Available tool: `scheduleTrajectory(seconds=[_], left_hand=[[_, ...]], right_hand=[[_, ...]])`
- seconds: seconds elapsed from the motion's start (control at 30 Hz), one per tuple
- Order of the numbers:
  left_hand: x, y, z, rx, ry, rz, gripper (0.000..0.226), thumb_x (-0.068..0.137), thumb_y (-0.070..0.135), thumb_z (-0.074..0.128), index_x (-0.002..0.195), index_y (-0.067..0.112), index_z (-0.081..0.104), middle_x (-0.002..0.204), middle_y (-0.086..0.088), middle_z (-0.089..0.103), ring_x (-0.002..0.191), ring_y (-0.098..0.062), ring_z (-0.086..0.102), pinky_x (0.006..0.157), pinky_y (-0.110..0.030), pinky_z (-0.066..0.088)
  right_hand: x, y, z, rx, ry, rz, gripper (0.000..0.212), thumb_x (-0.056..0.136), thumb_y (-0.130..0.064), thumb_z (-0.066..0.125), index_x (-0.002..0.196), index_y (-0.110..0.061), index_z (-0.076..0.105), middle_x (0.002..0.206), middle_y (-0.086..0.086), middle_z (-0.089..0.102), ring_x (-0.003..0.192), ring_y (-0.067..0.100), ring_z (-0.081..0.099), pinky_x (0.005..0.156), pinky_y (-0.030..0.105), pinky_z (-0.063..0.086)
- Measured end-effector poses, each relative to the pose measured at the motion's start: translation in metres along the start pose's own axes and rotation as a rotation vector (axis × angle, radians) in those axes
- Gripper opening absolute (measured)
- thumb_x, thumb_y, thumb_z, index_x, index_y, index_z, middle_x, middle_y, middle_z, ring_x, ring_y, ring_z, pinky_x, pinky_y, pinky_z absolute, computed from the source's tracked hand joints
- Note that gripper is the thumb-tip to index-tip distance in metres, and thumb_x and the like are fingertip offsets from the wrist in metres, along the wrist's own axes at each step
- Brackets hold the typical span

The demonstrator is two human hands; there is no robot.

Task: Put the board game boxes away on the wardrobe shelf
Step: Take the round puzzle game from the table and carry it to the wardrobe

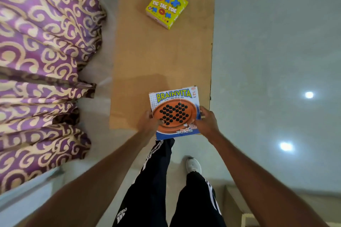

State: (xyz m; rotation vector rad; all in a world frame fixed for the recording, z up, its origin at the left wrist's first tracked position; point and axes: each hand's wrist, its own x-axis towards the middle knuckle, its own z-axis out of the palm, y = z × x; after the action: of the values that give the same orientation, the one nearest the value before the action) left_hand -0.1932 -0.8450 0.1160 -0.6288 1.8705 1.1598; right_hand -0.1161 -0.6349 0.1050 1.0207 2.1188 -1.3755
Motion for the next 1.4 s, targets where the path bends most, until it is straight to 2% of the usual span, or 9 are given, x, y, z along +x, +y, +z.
scheduleTrajectory(seconds=[0.13, 0.27, 0.33, 0.47, 0.63, 0.7, 0.87, 1.23, 1.4], left_hand=[[-0.079, -0.021, -0.014, -0.113, 0.099, 0.135, 0.054, 0.068, -0.013, 0.062, 0.115, 0.013, 0.058, 0.102, -0.004, 0.066, 0.089, -0.018, 0.067, 0.066, -0.027, 0.053], [-0.19, -0.071, -0.023, -0.235, 0.191, 0.24, 0.057, 0.065, -0.002, 0.067, 0.118, 0.018, 0.061, 0.104, -0.001, 0.068, 0.091, -0.017, 0.069, 0.061, -0.02, 0.055], [-0.24, -0.103, -0.02, -0.363, 0.234, 0.248, 0.059, 0.057, 0.004, 0.066, 0.115, 0.018, 0.063, 0.105, -0.004, 0.068, 0.093, -0.022, 0.069, 0.067, -0.027, 0.057], [-0.323, -0.174, -0.009, -0.488, 0.325, 0.25, 0.052, 0.071, -0.007, 0.065, 0.11, 0.028, 0.063, 0.106, -0.005, 0.068, 0.098, -0.026, 0.068, 0.075, -0.038, 0.06], [-0.4, -0.273, 0.002, -0.646, 0.506, 0.223, 0.059, 0.08, -0.004, 0.068, 0.131, 0.02, 0.051, 0.113, -0.004, 0.064, 0.097, -0.026, 0.067, 0.075, -0.045, 0.061], [-0.43, -0.316, 0.004, -0.728, 0.602, 0.218, 0.061, 0.08, -0.002, 0.07, 0.133, 0.02, 0.048, 0.113, -0.003, 0.062, 0.098, -0.023, 0.066, 0.077, -0.046, 0.06], [-0.503, -0.435, 0.005, -0.929, 0.815, 0.196, 0.067, 0.079, 0.001, 0.073, 0.137, 0.019, 0.045, 0.118, -0.005, 0.062, 0.1, -0.021, 0.065, 0.076, -0.043, 0.061], [-0.675, -0.698, 0.042, -1.36, 1.187, 0.082, 0.069, 0.076, -0.012, 0.066, 0.134, 0.021, 0.052, 0.115, -0.008, 0.066, 0.098, -0.024, 0.069, 0.063, -0.036, 0.061], [-0.746, -0.772, 0.071, -1.476, 1.466, 0.009, 0.056, 0.078, -0.004, 0.071, 0.111, 0.04, 0.057, 0.103, 0.017, 0.059, 0.089, -0.016, 0.067, 0.058, -0.03, 0.058]], right_hand=[[-0.064, -0.007, -0.009, 0.011, -0.063, -0.154, 0.037, 0.068, -0.009, 0.077, 0.101, -0.022, 0.066, 0.089, -0.013, 0.071, 0.078, 0.01, 0.068, 0.063, 0.024, 0.054], [-0.158, -0.011, -0.029, -0.062, -0.158, -0.345, 0.04, 0.077, -0.005, 0.075, 0.112, -0.019, 0.06, 0.087, -0.026, 0.054, 0.072, -0.005, 0.062, 0.054, 0.002, 0.043], [-0.193, -0.004, -0.032, -0.123, -0.193, -0.424, 0.044, 0.077, -0.007, 0.075, 0.117, -0.016, 0.059, 0.089, -0.026, 0.052, 0.076, -0.012, 0.06, 0.056, 0.003, 0.044], [-0.257, 0.009, -0.025, -0.25, -0.289, -0.534, 0.045, 0.076, -0.014, 0.073, 0.118, -0.019, 0.06, 0.101, -0.003, 0.055, 0.087, 0.007, 0.057, 0.062, 0.011, 0.041], [-0.324, 0.026, 0.009, -0.464, -0.464, -0.7, 0.05, 0.079, -0.028, 0.074, 0.125, -0.019, 0.056, 0.109, 0.004, 0.054, 0.091, 0.01, 0.055, 0.074, 0.023, 0.05], [-0.351, 0.033, 0.036, -0.555, -0.542, -0.783, 0.051, 0.079, -0.036, 0.072, 0.125, -0.02, 0.056, 0.11, 0.005, 0.058, 0.09, 0.008, 0.055, 0.07, 0.017, 0.048], [-0.448, 0.053, 0.113, -0.704, -0.725, -0.926, 0.058, 0.079, -0.041, 0.073, 0.128, -0.017, 0.054, 0.109, -0.001, 0.051, 0.093, 0.011, 0.054, 0.065, 0.012, 0.041], [-0.684, 0.18, 0.29, -0.986, -1.147, -1.21, 0.048, 0.082, -0.017, 0.072, 0.127, -0.019, 0.056, 0.111, 0.003, 0.054, 0.091, 0.02, 0.062, 0.06, 0.011, 0.041], [-0.792, 0.247, 0.36, -1.081, -1.422, -1.303, 0.048, 0.081, -0.021, 0.074, 0.126, -0.018, 0.056, 0.112, 0.002, 0.054, 0.092, 0.016, 0.061, 0.056, 0.005, 0.046]])
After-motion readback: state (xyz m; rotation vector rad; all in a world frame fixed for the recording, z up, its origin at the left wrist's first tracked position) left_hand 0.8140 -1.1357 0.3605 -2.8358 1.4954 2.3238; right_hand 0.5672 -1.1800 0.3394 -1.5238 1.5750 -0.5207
